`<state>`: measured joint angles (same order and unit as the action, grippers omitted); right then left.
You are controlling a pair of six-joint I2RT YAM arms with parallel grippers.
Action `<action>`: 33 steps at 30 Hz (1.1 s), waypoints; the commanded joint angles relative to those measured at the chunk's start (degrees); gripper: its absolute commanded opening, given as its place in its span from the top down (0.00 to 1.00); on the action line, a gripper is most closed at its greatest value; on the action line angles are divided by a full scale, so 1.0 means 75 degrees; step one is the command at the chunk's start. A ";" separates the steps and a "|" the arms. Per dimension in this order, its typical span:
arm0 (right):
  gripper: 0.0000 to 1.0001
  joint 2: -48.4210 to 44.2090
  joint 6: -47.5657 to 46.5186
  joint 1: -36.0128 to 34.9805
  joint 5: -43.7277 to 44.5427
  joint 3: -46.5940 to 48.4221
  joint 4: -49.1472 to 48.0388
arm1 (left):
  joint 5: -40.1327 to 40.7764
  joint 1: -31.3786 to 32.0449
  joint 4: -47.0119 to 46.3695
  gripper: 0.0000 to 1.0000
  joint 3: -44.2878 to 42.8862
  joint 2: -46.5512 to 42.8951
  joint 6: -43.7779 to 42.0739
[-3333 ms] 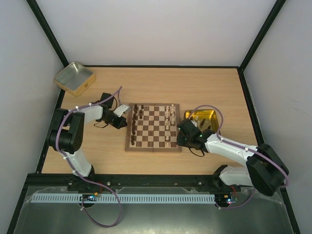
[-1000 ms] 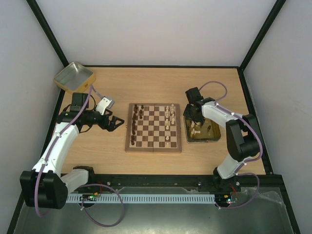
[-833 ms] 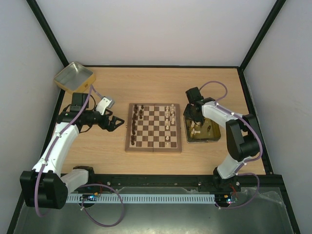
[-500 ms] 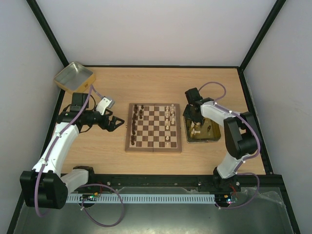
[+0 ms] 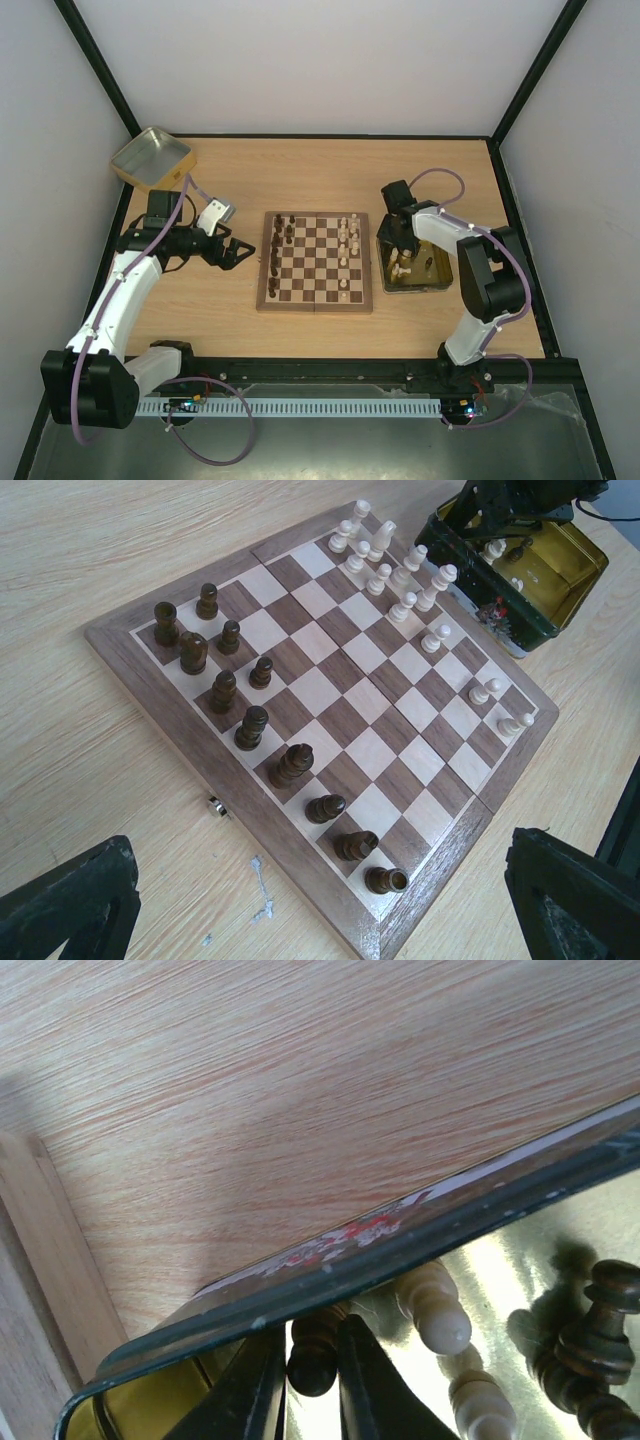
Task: Set up the chess pieces on the board
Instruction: Pick up the chess piece from the storage box.
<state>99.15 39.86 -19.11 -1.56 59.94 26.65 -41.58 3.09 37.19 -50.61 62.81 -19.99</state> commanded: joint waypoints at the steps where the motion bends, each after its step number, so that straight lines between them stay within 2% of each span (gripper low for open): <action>1: 0.89 0.0035 -0.0023 0.0041 0.0179 0.0146 0.0004 | -0.0141 -0.0026 -0.0028 0.01 0.0103 0.0061 -0.0057; 5: 0.94 0.0047 -0.0045 0.0052 0.0189 0.0135 0.0007 | -0.0116 -0.0026 -0.0050 0.01 0.0102 0.0073 -0.0033; 11: 0.94 0.0207 -0.0108 0.0052 0.0122 0.0152 -0.0002 | -0.0122 -0.0026 -0.0064 0.01 0.0121 0.0086 -0.0030; 16: 0.98 0.0115 -0.0145 0.0047 0.0275 0.0243 0.0067 | -0.0104 -0.0023 -0.0070 0.01 0.0122 0.0099 -0.0032; 29: 0.98 -0.0733 -0.0176 0.0010 0.0668 0.0169 0.0385 | -0.0025 -0.0026 -0.0132 0.01 0.0150 0.0112 0.0010; 33: 0.98 -0.1055 -0.0185 -0.0357 0.1074 0.0363 0.0673 | 0.0044 -0.0026 -0.0176 0.01 0.0170 0.0102 0.0044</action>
<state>94.45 38.94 -19.59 2.04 60.60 28.16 -41.50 3.09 36.58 -50.33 63.22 -19.94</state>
